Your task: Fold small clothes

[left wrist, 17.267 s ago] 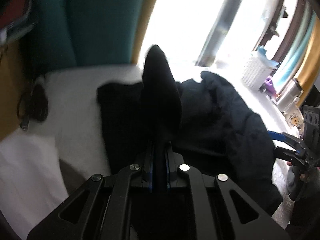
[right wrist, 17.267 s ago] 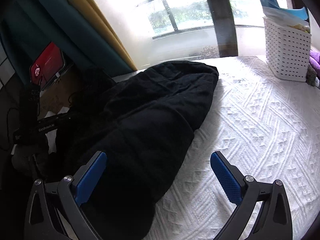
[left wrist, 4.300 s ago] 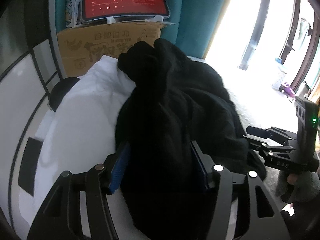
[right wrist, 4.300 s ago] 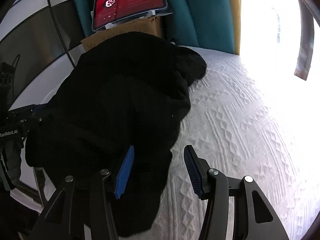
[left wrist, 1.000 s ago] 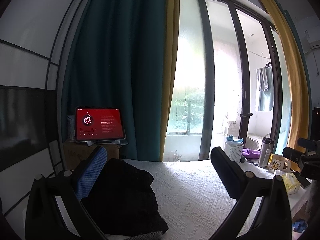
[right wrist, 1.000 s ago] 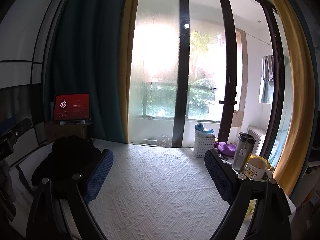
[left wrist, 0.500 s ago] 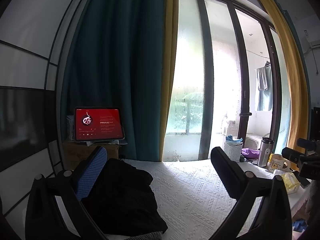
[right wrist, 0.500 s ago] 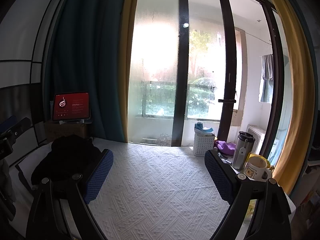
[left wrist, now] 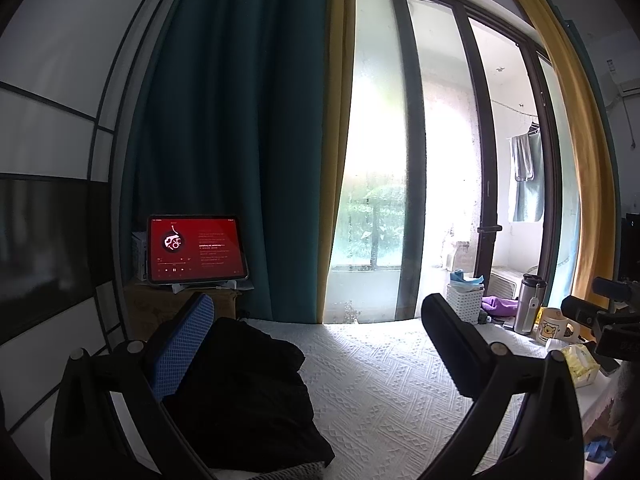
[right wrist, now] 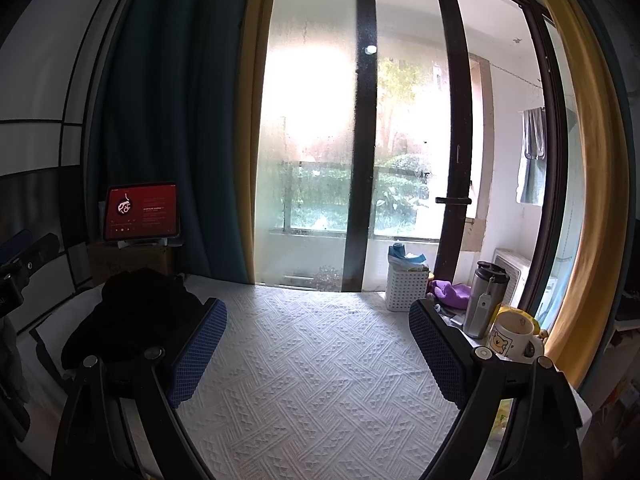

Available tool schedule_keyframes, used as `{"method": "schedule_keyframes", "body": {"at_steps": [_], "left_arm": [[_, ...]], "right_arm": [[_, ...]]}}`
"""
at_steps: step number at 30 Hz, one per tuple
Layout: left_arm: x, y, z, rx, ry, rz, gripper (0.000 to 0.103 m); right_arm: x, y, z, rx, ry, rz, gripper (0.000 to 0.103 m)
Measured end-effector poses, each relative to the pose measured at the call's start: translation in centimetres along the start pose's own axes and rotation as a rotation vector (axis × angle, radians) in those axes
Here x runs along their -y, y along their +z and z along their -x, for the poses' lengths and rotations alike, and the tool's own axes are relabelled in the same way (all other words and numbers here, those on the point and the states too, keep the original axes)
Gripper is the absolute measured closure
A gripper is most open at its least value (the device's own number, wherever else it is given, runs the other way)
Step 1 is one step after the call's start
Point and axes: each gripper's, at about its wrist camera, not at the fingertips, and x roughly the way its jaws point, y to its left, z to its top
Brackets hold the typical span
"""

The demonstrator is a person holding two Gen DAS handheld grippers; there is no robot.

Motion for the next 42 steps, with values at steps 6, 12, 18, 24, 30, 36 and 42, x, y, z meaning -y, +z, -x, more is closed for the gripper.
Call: {"method": "schedule_keyframes", "body": {"at_steps": [6, 12, 18, 24, 30, 36, 42], "left_arm": [[0.03, -0.03, 0.01, 0.000, -0.003, -0.001, 0.001], [0.12, -0.01, 0.01, 0.003, 0.004, -0.002, 0.000], [0.15, 0.02, -0.04, 0.001, 0.002, -0.002, 0.000], [0.06, 0.03, -0.12, -0.002, -0.001, -0.004, 0.000], [0.06, 0.04, -0.07, -0.003, -0.002, -0.004, 0.000], [0.05, 0.06, -0.06, -0.001, 0.001, -0.004, 0.001], [-0.30, 0.07, -0.12, 0.003, 0.001, -0.005, 0.000]], "right_arm": [[0.02, 0.00, -0.04, -0.001, 0.004, 0.004, 0.010], [0.04, -0.01, -0.07, -0.001, 0.005, 0.005, 0.010], [0.11, 0.01, -0.12, 0.000, 0.006, 0.006, 0.010], [0.00, 0.03, -0.08, -0.001, 0.004, 0.006, 0.010], [-0.02, 0.02, -0.10, -0.001, 0.004, 0.006, 0.010], [-0.10, 0.04, -0.11, -0.001, 0.004, 0.006, 0.010], [-0.15, 0.06, -0.11, -0.002, 0.003, 0.006, 0.010]]}}
